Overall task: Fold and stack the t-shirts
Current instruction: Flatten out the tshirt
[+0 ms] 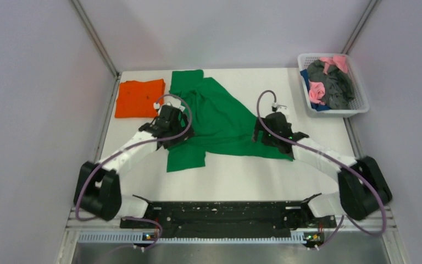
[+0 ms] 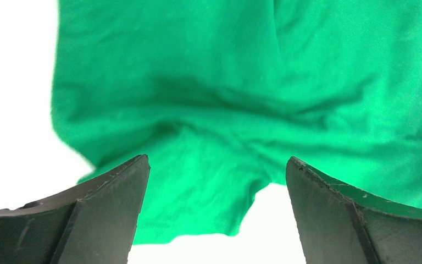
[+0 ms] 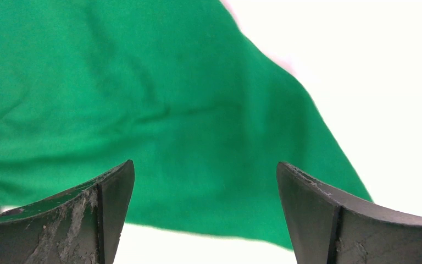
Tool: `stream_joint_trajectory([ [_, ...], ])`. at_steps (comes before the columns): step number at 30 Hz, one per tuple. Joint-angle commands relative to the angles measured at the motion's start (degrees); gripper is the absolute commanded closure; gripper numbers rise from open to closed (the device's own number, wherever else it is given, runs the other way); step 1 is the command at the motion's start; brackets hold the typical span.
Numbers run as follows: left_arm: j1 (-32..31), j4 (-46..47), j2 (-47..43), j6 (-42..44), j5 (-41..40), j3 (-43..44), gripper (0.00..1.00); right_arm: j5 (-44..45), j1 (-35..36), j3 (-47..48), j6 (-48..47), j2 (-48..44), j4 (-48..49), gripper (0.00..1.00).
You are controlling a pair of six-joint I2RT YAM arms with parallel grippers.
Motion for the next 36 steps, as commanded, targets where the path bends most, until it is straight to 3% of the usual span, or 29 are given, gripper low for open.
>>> stream_joint_trajectory([
  [1,-0.1,-8.8,-15.8,-2.2,-4.1,-7.9,0.01,9.4,-0.4,-4.4,-0.4,-18.6,-9.0,0.01],
  [6,-0.1,-17.6,-25.9,-5.5,-6.4,-15.6,0.01,16.3,-0.6,-9.4,1.4,-33.6,-14.3,0.01],
  [11,-0.1,-14.1,-27.8,-5.6,-4.5,-20.3,0.1,16.9,-0.7,-11.5,1.7,-40.4,-14.7,0.01],
  [14,-0.1,-12.4,-24.8,-5.5,-0.9,-20.5,0.18,15.5,-0.7,-11.6,1.5,-40.0,-15.4,0.01],
  [24,0.3,-11.0,-14.8,-8.3,-9.6,-18.6,0.27,12.9,-0.7,-9.6,1.5,-32.8,-17.4,0.01],
  [33,1.8,-6.6,-10.7,-7.2,-7.8,-17.5,0.3,13.0,-0.7,-9.7,2.1,-33.1,-17.5,0.01],
  [36,1.9,-5.4,-8.3,-6.6,-5.7,-17.0,0.36,13.4,-0.7,-9.7,2.3,-33.2,-17.5,0.01],
])
